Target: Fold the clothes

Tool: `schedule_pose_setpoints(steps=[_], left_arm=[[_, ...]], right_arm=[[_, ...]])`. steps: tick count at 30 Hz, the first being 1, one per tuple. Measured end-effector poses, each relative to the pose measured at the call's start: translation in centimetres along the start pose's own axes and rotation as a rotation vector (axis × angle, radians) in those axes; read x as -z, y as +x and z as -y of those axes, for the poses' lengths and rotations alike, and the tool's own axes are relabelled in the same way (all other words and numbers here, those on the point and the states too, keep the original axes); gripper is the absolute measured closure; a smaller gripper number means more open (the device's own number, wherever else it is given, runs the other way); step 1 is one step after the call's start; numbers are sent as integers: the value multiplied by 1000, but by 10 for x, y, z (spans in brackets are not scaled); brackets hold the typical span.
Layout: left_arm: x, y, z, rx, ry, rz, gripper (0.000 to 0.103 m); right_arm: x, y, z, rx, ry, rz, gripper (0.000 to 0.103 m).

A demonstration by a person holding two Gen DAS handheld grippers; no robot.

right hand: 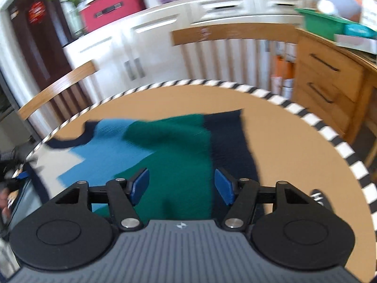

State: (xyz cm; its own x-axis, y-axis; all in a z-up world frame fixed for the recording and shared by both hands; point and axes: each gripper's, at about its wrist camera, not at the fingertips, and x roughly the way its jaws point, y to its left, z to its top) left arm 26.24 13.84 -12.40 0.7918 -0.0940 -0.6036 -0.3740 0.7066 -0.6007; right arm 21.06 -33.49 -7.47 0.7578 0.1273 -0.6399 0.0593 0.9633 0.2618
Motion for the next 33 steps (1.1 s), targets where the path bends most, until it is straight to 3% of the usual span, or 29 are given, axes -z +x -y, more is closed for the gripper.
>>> schedule_pose_setpoints(steps=[6,8,11,14,16,18,20,21,23,24,26,29,31,33], left_arm=[[-35,-43,-3,100,-44,118,98],[-49,-40,-11,52,-29,120,97],[-53,-13,-37,-34,-129,18,98],[-53,-10,-37,-13,-114,16,98],[-52,-2,-45,-50,-169,-11,98],[-51,1,-41,-80,-108,-10,98],[-51,-5,-27,-56,-15,19,98],[-51,-7,-22,-44,20,31,98],[-54,-6,-17,-54,102,40,97],[-55,-3,-16,-66,126,33,97],[-54,10,-19,-105,117,-8,97],[-49,14,-19,-133,140,-11,96],[-46,13,-18,-148,161,-5,87],[-45,12,-18,-159,179,-5,81]], right_arm=[[-13,-3,13,68,-2,67,36],[-17,4,19,91,3,70,34],[-23,32,32,63,72,25,39],[-37,65,52,-16,191,3,45],[-48,91,62,-27,256,-9,51],[-60,117,71,-25,314,-20,55],[-67,136,78,-28,365,-39,57],[-69,144,79,-39,376,-49,59],[-73,157,76,-38,354,-70,88],[-73,164,73,3,328,-80,95],[-79,172,66,59,266,-77,97],[-88,178,58,147,189,-53,97],[-94,179,55,226,157,-36,91],[-95,172,58,285,146,-31,56]])
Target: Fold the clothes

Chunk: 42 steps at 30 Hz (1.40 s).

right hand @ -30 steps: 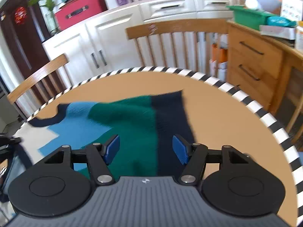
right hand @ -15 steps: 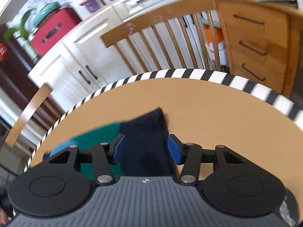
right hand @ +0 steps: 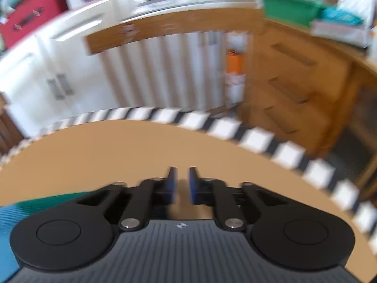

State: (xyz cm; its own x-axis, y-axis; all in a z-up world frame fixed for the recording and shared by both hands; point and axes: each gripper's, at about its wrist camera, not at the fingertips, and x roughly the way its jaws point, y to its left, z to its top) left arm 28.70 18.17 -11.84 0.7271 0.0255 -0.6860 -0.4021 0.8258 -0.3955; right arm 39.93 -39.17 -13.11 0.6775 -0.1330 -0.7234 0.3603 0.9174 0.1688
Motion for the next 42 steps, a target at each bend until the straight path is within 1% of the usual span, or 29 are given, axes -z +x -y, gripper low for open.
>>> schedule_pose_setpoints(steps=[1,2,3,4,5,6,7,9,12,14,16,18,19,20,21,22,23,24,26,28,29,32,35,36,37,39,40,41,42], left_arm=[[-4,-3,-2,2,2,-12,73],[-7,-8,-4,9,9,-17,71],[-9,-19,-4,25,25,-7,67],[-10,-33,-6,32,46,5,57],[-7,-53,-9,25,77,20,51],[-4,-72,-12,17,105,36,41],[0,-90,-14,14,125,47,37],[17,-121,-24,16,144,34,35],[51,-165,-45,-6,137,-18,27],[78,-191,-62,-34,108,-67,27],[104,-207,-79,-59,69,-120,27],[123,-216,-92,-84,35,-147,27],[131,-220,-95,-80,14,-152,28],[138,-224,-99,-76,-7,-158,29],[144,-228,-100,-67,-15,-157,30],[148,-229,-97,-51,0,-144,42],[150,-230,-92,-46,22,-140,52],[151,-228,-86,-62,54,-148,66],[155,-231,-76,-99,123,-148,77],[156,-237,-72,-114,158,-138,89],[157,-240,-71,-122,170,-132,92],[161,-248,-77,-136,162,-126,93],[160,-238,-83,-154,129,-127,89],[158,-240,-85,-158,121,-126,84],[156,-243,-88,-163,112,-123,73],[154,-258,-96,-172,71,-101,59],[155,-266,-102,-158,32,-92,55],[156,-274,-109,-140,-11,-89,53],[160,-280,-116,-113,-74,-99,50]], right_arm=[[0,-9,7,-49,8,-3,52],[1,-17,15,-98,16,-7,59],[2,-30,23,-142,15,-5,59],[6,-47,31,-180,-2,0,58],[13,-65,41,-227,-26,1,59],[22,-84,52,-281,-49,-1,59],[34,-103,62,-325,-64,-12,59],[64,-137,82,-384,-83,-53,59],[119,-180,105,-408,-101,-134,59],[156,-201,114,-387,-100,-187,59],[183,-213,119,-373,-108,-234,59],[203,-224,117,-350,-124,-241,60],[210,-227,115,-334,-131,-243,74],[214,-229,112,-310,-134,-242,96],[217,-231,109,-296,-134,-240,97],[215,-232,106,-301,-137,-235,101],[211,-234,103,-313,-146,-230,101],[208,-237,101,-314,-166,-221,101],[202,-246,98,-288,-231,-193,101],[199,-252,102,-283,-240,-186,101],[199,-255,104,-280,-242,-184,101],[203,-266,110,-261,-261,-161,102],[212,-254,114,-236,-228,-195,101],[213,-252,117,-223,-209,-204,100],[213,-252,120,-206,-183,-207,98],[210,-262,134,-185,-103,-193,87],[208,-269,142,-188,-52,-182,77],[208,-276,151,-203,5,-173,72],[210,-280,158,-223,62,-172,72]])
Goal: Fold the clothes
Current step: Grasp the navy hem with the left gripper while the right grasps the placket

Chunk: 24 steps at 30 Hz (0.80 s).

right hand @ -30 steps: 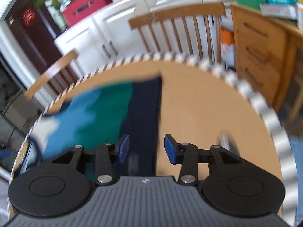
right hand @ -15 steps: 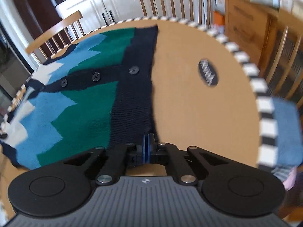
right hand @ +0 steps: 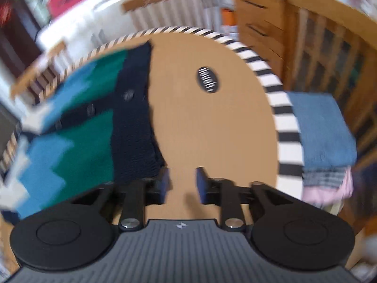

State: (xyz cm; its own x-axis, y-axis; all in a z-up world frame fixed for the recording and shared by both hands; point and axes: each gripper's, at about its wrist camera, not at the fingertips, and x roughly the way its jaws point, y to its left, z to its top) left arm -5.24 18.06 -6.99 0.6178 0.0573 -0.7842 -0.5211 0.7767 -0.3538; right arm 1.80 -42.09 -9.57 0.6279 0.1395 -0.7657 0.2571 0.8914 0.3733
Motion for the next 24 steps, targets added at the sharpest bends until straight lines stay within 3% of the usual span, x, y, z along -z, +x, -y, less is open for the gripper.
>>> schedule_pose_setpoints(steps=[4,7,11,15,20,24], left_arm=[[26,-2,-35,154,-361,-61,46],[43,1,-48,237,-553,-49,47],[42,2,-46,242,-594,-28,47],[41,6,-40,244,-613,-14,47],[42,18,-15,232,-521,-33,47],[40,21,-3,210,-430,-12,47]], right_arm=[[14,3,21,-117,240,-29,72],[26,21,31,-191,429,-80,72],[37,39,29,-241,564,-90,71],[34,52,19,-266,615,-84,68],[30,62,6,-284,621,-84,58],[29,67,5,-284,648,-57,58]])
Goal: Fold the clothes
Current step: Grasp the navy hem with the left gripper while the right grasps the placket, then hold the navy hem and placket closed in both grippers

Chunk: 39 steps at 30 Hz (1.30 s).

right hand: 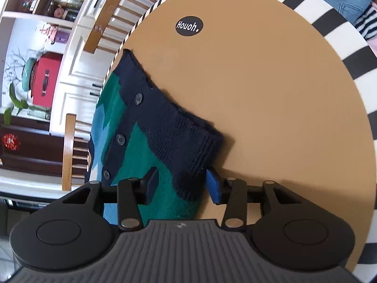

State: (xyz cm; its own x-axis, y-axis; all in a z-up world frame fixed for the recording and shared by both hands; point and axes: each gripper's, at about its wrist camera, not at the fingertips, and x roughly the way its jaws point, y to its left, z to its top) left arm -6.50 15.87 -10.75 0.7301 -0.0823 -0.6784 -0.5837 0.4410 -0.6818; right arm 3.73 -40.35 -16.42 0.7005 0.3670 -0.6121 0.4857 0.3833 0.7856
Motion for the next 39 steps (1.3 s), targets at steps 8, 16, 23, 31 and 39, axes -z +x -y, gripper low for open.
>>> schedule_pose_setpoints(steps=[8,16,23,31,39], left_arm=[[3,9,9,-49,69,-6,89],[5,7,17,-99,176,-30,90],[1,10,19,-115,190,-49,90],[-1,15,24,-124,195,-59,90],[-2,15,24,-129,193,-64,90]], right_arm=[[1,5,3,50,-9,59,93],[3,8,-2,78,-73,69,98],[3,8,-3,92,-86,69,98],[2,7,-3,95,-96,66,98],[0,7,-3,100,-98,57,98]])
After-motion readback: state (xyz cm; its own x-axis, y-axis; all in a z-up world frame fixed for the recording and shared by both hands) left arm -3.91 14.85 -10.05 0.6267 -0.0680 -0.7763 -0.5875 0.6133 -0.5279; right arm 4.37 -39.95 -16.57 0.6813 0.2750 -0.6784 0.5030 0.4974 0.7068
